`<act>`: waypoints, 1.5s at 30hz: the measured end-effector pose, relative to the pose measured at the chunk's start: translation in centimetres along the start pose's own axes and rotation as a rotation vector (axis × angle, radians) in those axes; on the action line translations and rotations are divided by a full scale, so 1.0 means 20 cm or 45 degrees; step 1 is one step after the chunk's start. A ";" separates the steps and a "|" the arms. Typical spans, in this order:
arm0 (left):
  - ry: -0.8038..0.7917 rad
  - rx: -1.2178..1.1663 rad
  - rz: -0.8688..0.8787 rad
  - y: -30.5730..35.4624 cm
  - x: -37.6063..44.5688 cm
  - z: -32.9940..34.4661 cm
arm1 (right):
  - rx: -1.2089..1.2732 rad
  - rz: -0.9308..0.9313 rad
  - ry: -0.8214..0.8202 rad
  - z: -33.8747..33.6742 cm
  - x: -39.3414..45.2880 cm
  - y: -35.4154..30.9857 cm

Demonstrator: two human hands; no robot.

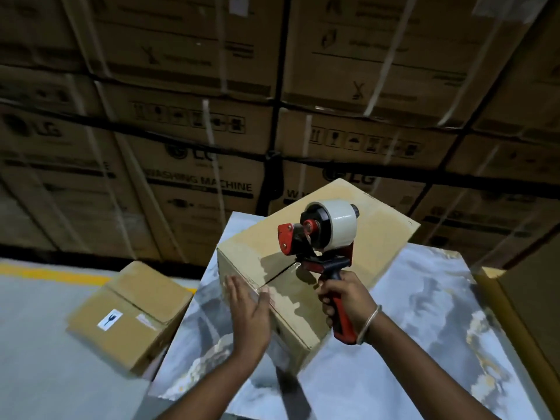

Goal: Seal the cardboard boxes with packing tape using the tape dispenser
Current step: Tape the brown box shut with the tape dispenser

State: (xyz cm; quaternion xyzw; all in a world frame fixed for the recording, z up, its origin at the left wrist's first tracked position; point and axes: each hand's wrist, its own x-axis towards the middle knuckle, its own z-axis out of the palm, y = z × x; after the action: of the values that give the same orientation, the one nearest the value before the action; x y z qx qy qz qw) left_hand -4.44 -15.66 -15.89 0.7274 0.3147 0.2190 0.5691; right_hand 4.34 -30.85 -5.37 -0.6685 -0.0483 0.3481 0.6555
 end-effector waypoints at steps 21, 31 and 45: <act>0.140 -0.015 -0.058 0.17 -0.06 0.14 | -0.212 -0.048 -0.431 -0.19 0.06 0.02; 0.360 -0.028 -0.245 0.28 -0.01 0.00 | -0.187 -0.001 -0.521 -0.14 0.08 -0.03; -0.009 -1.019 -0.833 0.53 0.30 -0.25 | -0.218 -0.037 -0.571 -0.04 0.17 -0.14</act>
State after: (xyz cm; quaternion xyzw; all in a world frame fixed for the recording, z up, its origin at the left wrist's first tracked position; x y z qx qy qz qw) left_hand -1.35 -9.67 -4.58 0.3169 0.4154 0.1304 0.8426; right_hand 8.32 -29.39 -4.28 -0.6267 -0.2316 0.4731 0.5743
